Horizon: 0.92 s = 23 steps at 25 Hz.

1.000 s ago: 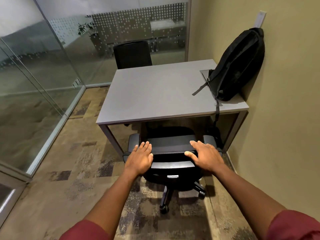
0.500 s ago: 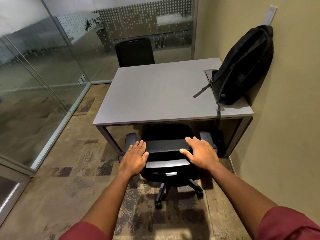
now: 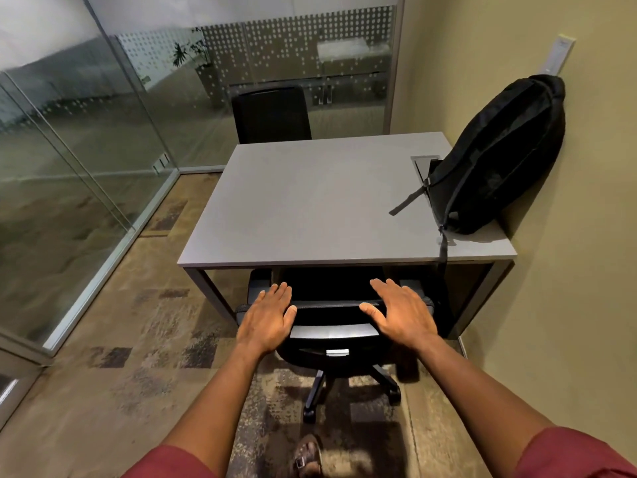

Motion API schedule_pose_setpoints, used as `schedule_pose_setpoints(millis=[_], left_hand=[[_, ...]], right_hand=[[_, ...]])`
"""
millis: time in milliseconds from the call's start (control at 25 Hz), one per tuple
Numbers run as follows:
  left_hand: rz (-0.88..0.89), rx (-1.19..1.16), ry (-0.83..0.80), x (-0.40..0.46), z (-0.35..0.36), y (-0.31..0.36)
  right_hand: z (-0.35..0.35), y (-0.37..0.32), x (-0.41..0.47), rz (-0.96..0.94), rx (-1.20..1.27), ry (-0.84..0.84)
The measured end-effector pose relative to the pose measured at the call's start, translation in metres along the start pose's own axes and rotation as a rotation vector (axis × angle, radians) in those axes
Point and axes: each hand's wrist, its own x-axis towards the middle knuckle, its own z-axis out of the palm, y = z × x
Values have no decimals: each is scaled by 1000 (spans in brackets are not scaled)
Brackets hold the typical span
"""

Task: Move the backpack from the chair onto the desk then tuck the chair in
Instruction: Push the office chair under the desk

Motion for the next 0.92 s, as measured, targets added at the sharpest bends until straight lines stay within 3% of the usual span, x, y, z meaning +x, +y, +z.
schedule_pose_setpoints(millis=[920], left_hand=[[77,-56,29,187,-21,-72]], right_hand=[[16,7,181,66,-87,13]])
